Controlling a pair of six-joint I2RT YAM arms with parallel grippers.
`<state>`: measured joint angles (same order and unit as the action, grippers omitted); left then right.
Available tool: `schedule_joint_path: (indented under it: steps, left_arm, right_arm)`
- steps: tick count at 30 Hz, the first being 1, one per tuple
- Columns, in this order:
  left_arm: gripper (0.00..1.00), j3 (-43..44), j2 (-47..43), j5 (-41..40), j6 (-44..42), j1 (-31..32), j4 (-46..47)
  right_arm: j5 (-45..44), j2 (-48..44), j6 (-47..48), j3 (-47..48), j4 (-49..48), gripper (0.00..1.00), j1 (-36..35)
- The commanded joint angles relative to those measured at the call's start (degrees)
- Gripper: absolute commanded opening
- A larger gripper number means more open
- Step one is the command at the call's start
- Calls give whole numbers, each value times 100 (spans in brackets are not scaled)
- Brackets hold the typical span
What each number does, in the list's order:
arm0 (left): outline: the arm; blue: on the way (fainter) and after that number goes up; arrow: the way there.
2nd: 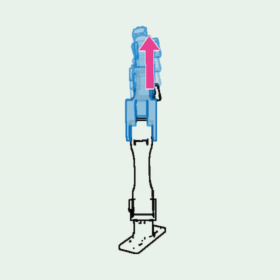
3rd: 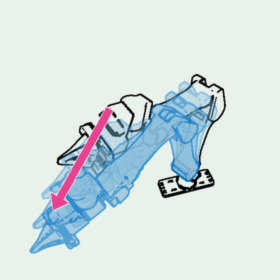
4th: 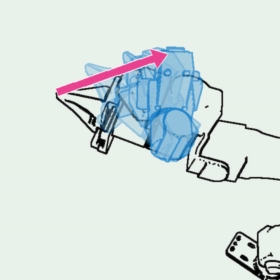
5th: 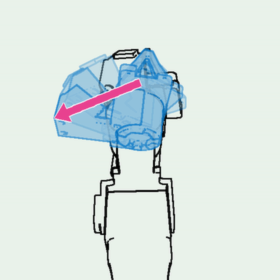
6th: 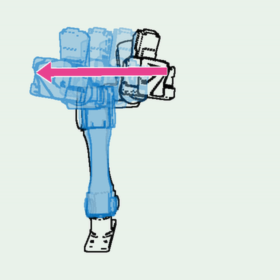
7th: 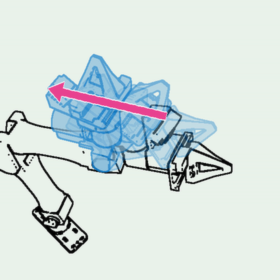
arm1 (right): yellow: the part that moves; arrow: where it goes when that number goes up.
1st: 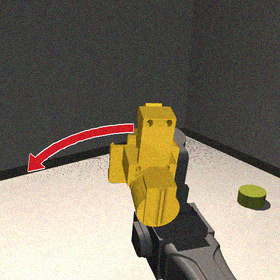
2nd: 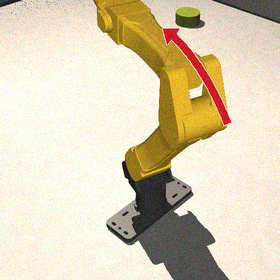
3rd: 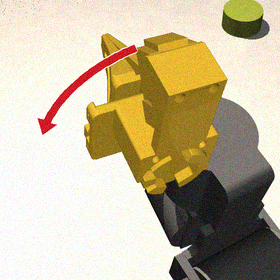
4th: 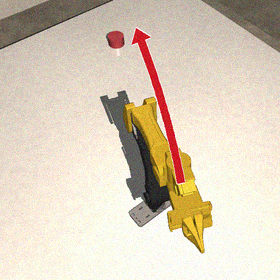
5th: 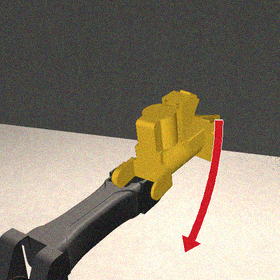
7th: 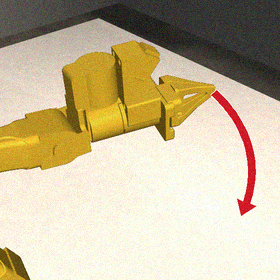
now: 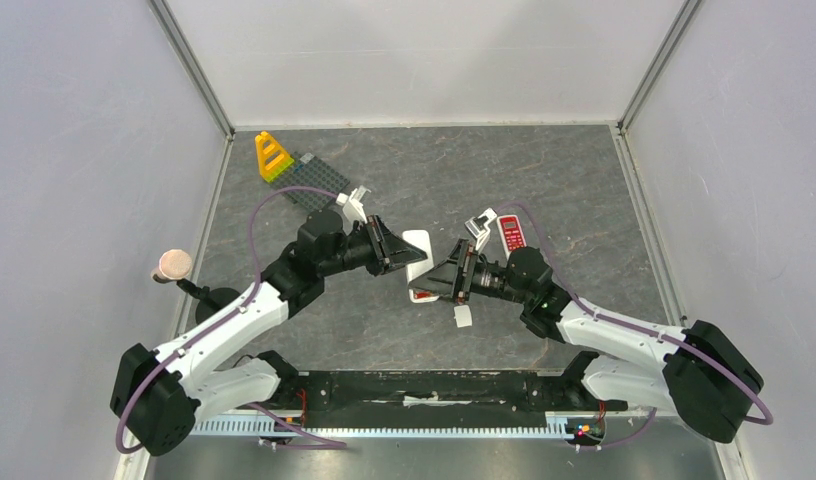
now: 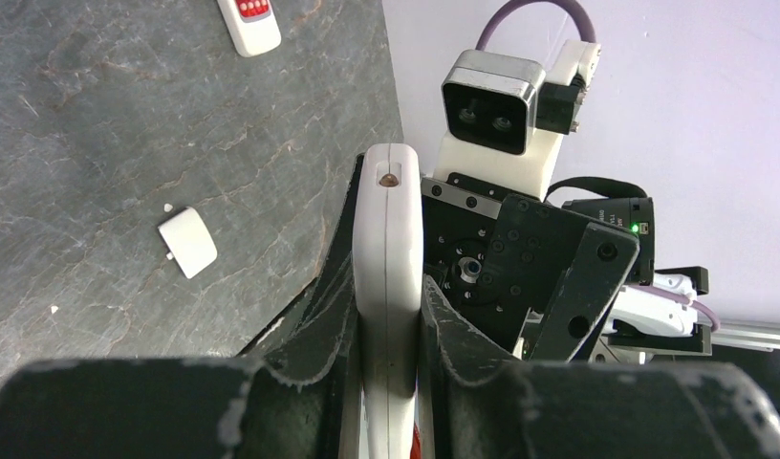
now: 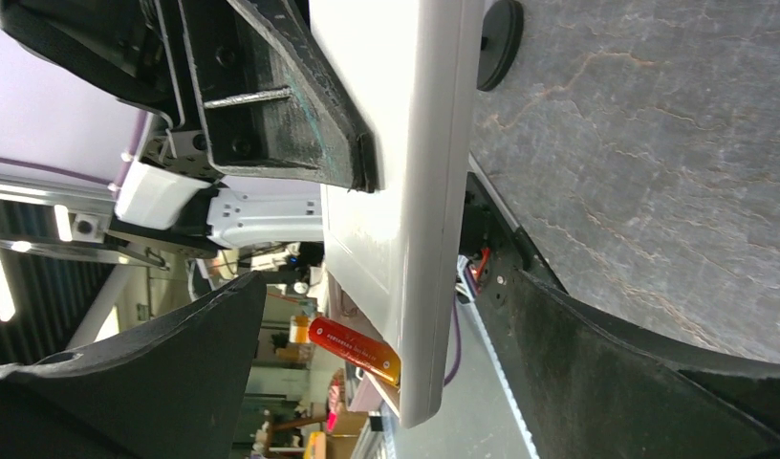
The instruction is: Load the batteries into the remote control
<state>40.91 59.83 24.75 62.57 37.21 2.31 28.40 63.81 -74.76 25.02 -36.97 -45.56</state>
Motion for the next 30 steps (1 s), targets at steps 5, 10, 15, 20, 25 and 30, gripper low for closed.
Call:
schedule_joint_path:
  steps: [5,10,15,20,25,30]
  left_arm:
    - [2,396,206,401,-17,15,-85]
    - [2,459,295,546,18,14,-134]
    - [2,480,337,614,35,14,-168]
    - [2,480,364,611,57,15,-184]
    - [2,480,386,593,91,14,-186]
    - [2,489,407,594,98,21,-182]
  right_arm:
    - [-49,-55,685,305,458,97,-54]
    - [-16,-124,765,285,388,96,-58]
    - [70,-167,781,276,234,95,-58]
    - [208,-189,921,319,226,96,-58]
    - [272,-189,1086,373,463,95,-58]
    - [324,-174,1034,301,333,91,-58]
